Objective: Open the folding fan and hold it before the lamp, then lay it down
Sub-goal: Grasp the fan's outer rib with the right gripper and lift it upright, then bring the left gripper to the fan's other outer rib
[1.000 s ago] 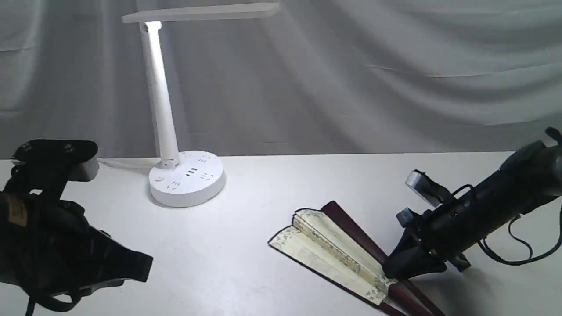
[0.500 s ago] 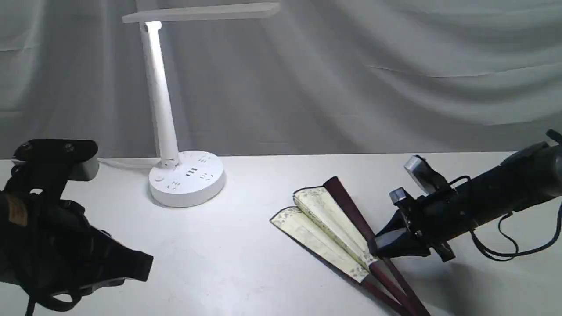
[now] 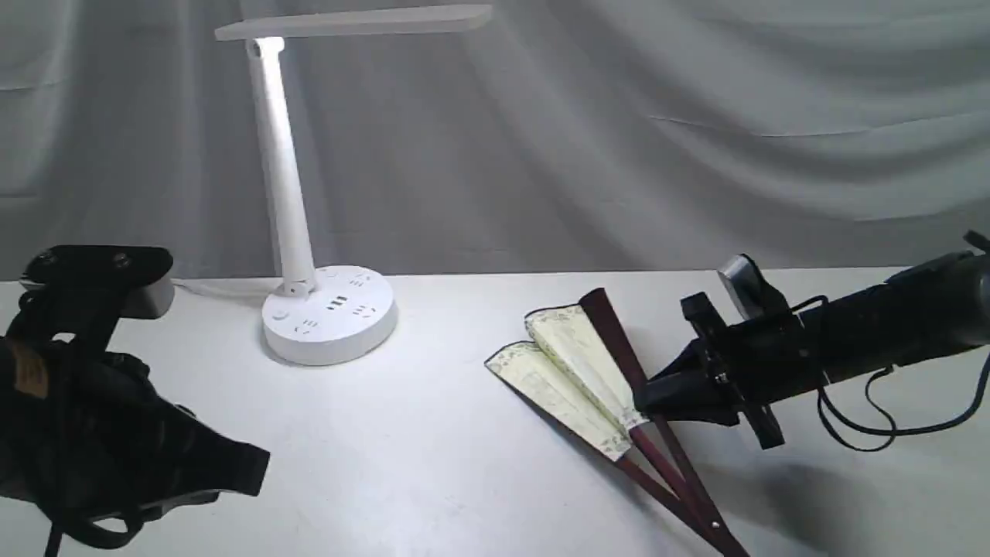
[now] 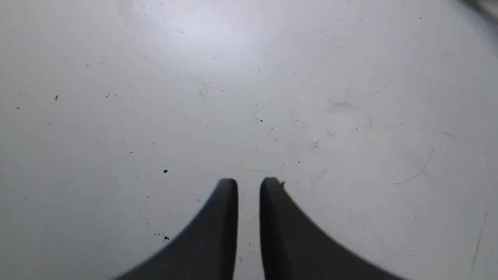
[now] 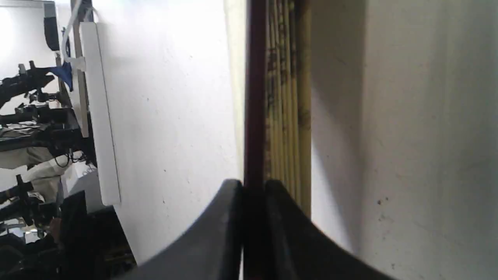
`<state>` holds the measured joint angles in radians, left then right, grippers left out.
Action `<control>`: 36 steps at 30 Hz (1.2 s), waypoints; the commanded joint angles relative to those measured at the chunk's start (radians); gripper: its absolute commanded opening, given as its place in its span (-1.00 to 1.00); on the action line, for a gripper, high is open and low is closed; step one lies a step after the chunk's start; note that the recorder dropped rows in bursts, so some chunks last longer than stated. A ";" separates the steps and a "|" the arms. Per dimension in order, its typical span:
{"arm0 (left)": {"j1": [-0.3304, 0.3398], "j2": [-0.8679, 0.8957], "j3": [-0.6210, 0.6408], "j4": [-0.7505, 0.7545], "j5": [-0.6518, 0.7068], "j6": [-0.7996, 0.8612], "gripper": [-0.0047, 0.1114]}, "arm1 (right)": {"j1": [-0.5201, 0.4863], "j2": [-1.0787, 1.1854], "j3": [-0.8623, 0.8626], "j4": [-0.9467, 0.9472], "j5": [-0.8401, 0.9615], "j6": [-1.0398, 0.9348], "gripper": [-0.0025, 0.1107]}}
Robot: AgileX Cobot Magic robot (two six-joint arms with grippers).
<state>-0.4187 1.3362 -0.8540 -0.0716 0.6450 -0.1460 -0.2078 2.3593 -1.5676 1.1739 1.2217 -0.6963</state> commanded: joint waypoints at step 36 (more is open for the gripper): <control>-0.005 0.109 -0.006 0.082 -0.264 0.018 -0.75 | -0.001 -0.372 0.419 0.340 -0.001 -0.137 -0.96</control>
<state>-0.4187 1.4449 -0.8540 0.0071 0.4096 -0.1386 -0.2078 2.0096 -1.1693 1.4844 1.2124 -0.8090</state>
